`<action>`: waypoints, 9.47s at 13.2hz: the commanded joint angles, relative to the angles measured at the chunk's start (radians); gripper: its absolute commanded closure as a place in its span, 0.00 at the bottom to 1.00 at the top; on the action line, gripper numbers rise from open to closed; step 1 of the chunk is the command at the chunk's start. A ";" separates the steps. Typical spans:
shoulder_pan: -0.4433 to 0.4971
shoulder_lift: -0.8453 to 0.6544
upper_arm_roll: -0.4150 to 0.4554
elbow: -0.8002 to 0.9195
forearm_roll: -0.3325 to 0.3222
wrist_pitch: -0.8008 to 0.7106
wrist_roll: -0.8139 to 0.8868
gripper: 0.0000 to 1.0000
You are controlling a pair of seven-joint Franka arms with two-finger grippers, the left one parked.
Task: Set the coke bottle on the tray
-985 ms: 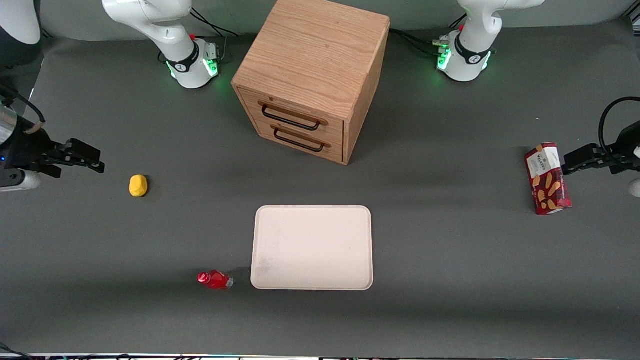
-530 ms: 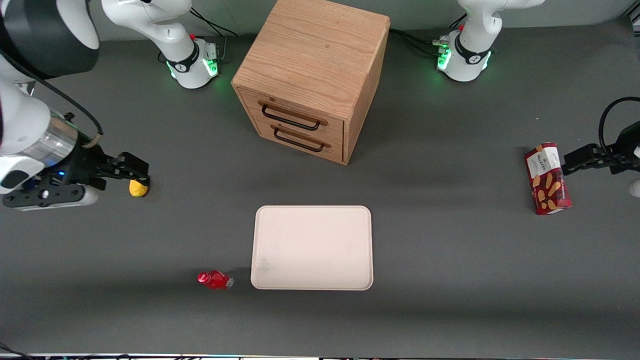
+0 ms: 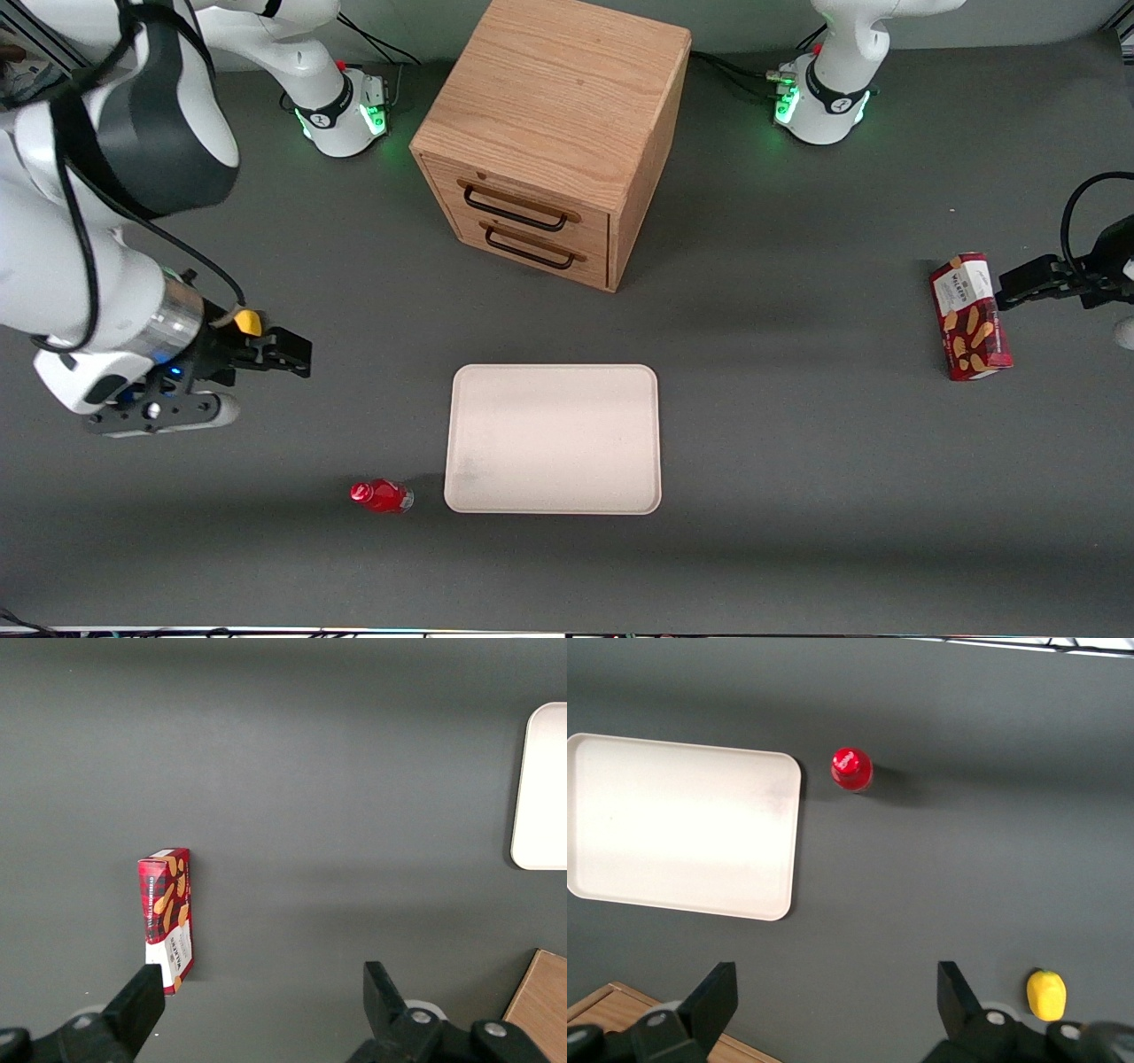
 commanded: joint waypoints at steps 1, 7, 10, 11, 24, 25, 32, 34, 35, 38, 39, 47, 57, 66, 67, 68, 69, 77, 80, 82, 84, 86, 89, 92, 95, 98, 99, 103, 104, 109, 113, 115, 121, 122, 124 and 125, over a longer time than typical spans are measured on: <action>0.019 0.028 -0.001 0.061 0.011 0.002 0.021 0.00; 0.018 0.056 -0.012 0.052 0.006 0.103 0.007 0.00; 0.012 0.094 -0.012 0.047 0.006 0.178 0.006 0.00; 0.010 0.113 -0.012 0.048 0.006 0.216 -0.002 0.00; -0.016 0.305 -0.015 0.001 0.014 0.483 -0.068 0.00; -0.016 0.306 -0.013 -0.028 0.012 0.521 -0.070 0.00; -0.013 0.335 -0.013 -0.064 0.014 0.594 -0.067 0.00; -0.007 0.340 -0.013 -0.064 0.014 0.594 -0.065 0.00; -0.007 0.340 -0.013 -0.064 0.014 0.594 -0.065 0.07; -0.005 0.340 -0.012 -0.062 0.006 0.594 -0.067 0.55; -0.005 0.340 -0.012 -0.062 0.003 0.594 -0.071 0.74; -0.001 0.320 -0.012 -0.062 0.000 0.580 -0.077 1.00; 0.002 0.098 -0.007 -0.060 -0.060 0.295 -0.079 1.00; 0.010 -0.113 -0.001 -0.062 -0.052 0.066 -0.086 1.00; 0.012 -0.113 0.001 -0.062 -0.049 0.068 -0.083 1.00; 0.022 -0.113 0.004 -0.062 -0.049 0.066 -0.073 1.00; 0.037 -0.113 0.010 -0.062 -0.049 0.066 -0.051 1.00; 0.211 -0.053 0.011 -0.044 -0.054 0.149 0.343 1.00; 0.225 -0.025 0.011 -0.045 -0.054 0.190 0.360 1.00; 0.223 0.011 0.011 -0.047 -0.055 0.225 0.360 1.00; 0.223 0.077 0.010 -0.048 -0.055 0.274 0.363 1.00; 0.223 0.131 0.005 -0.056 -0.058 0.337 0.361 1.00; 0.216 0.202 0.001 -0.060 -0.064 0.408 0.358 1.00; 0.216 0.249 -0.021 -0.062 -0.066 0.454 0.358 1.00; 0.214 0.280 -0.022 -0.064 -0.064 0.498 0.357 1.00; 0.214 0.289 -0.024 -0.094 -0.064 0.540 0.358 1.00; 0.214 0.289 -0.025 -0.109 -0.066 0.555 0.358 1.00; 0.214 0.289 -0.032 -0.131 -0.078 0.578 0.360 1.00; 0.214 0.289 -0.032 -0.131 -0.077 0.578 0.361 0.59; 0.216 0.286 -0.035 -0.131 -0.077 0.577 0.361 0.00; 0.216 0.282 -0.035 -0.131 -0.075 0.577 0.363 0.00; 0.216 0.271 -0.035 -0.131 -0.075 0.571 0.365 0.00; 0.208 0.058 -0.038 -0.137 -0.081 0.197 0.361 0.00; 0.199 0.020 -0.036 -0.139 -0.081 0.140 0.361 0.00; 0.186 -0.062 -0.036 -0.163 -0.080 0.069 0.349 0.00; 0.164 -0.115 -0.036 -0.206 -0.078 0.060 0.343 0.00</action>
